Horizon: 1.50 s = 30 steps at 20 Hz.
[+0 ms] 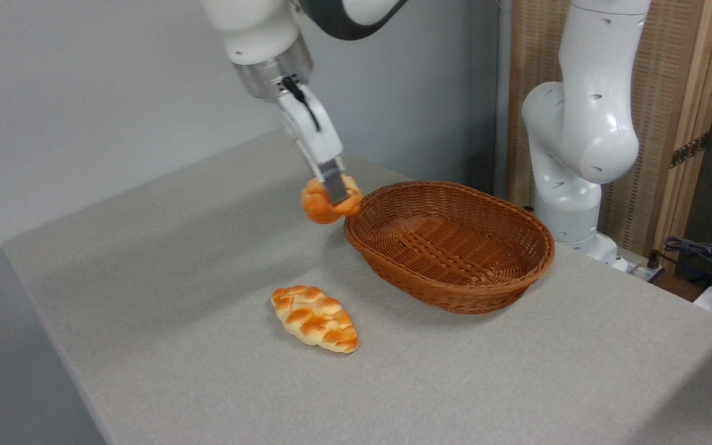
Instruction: Put bread into the basket
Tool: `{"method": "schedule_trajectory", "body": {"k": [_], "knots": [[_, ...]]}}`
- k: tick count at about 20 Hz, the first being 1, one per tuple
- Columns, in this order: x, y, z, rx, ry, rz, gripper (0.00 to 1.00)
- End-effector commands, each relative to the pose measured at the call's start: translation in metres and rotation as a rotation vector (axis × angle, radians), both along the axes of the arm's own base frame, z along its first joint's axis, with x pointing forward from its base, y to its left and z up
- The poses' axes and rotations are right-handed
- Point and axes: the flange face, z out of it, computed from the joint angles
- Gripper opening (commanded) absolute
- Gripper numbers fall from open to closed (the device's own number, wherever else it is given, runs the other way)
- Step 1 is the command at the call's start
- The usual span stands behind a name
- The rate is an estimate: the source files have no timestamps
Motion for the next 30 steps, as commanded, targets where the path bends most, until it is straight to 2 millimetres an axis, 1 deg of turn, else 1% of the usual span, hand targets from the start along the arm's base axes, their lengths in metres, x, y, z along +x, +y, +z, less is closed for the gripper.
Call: {"method": "schedule_trajectory", "body": {"k": [1, 2, 3, 4, 6, 8, 10, 12, 22, 24, 26, 27, 28, 29, 30], "knots": [[-0.017, 0.019, -0.016, 0.0, 0.127, 0.0, 0.46], [-0.02, 0.02, -0.021, 0.004, 0.151, -0.003, 0.55], [-0.027, 0.02, -0.03, 0.013, 0.192, -0.009, 0.79], [-0.029, 0.02, -0.036, 0.017, 0.209, -0.011, 0.86], [-0.033, 0.018, -0.046, 0.022, 0.231, -0.018, 0.91], [-0.034, 0.016, -0.05, 0.02, 0.238, -0.032, 0.97], [-0.033, 0.015, -0.052, 0.02, 0.241, -0.037, 0.99], [-0.033, 0.014, -0.055, 0.023, 0.244, -0.037, 0.99], [-0.027, 0.011, -0.052, 0.021, 0.198, -0.04, 1.0], [-0.019, 0.011, -0.047, 0.026, 0.146, -0.037, 1.0], [-0.009, 0.012, -0.034, 0.029, 0.071, -0.032, 1.0], [0.0, 0.012, -0.022, 0.023, 0.01, -0.025, 1.0], [0.004, 0.014, -0.017, 0.018, -0.017, -0.017, 1.0], [0.011, 0.015, -0.008, 0.012, -0.07, -0.004, 1.0], [0.015, 0.016, -0.004, 0.009, -0.099, 0.004, 1.0]]}}
